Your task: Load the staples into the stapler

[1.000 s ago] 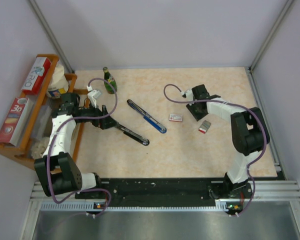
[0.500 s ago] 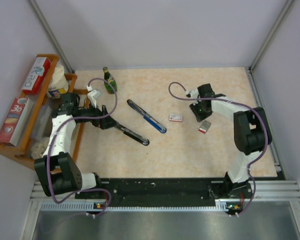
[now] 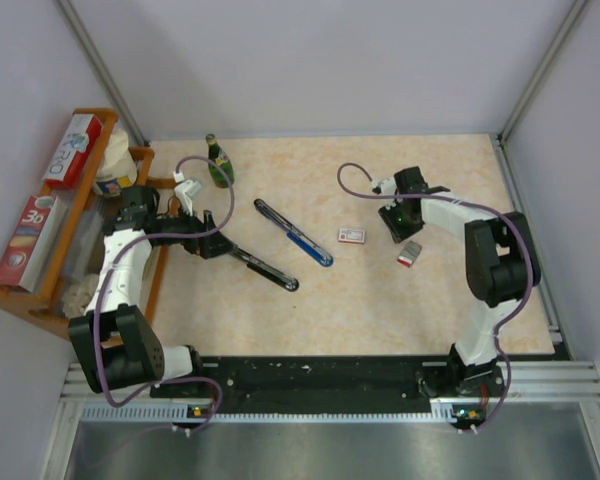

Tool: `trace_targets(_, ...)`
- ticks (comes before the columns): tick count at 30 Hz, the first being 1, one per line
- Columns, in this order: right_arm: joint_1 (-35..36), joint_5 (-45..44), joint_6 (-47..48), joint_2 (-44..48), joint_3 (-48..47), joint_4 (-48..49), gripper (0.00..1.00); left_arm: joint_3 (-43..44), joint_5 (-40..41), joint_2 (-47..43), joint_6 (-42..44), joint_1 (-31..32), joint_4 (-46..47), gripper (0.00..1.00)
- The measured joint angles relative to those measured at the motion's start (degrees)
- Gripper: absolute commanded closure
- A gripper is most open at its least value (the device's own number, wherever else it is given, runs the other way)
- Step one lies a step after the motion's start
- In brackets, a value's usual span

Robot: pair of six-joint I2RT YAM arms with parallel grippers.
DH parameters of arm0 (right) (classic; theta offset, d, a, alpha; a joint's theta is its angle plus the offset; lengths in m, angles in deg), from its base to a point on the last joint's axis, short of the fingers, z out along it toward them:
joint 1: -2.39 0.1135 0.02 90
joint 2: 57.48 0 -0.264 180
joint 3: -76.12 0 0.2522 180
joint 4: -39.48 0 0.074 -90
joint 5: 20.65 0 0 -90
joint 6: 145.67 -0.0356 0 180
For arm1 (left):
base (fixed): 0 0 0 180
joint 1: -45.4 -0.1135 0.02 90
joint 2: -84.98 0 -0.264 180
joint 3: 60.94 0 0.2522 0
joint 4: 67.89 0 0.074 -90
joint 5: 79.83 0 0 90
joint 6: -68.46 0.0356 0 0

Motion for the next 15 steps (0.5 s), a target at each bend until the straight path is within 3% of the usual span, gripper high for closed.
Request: trace_targets(15,-0.04,0.42,-0.55,-1.53,-1.49,0.20,0.77,0.00,-0.61,0.00,0.35,-0.13,-0.02,0.01)
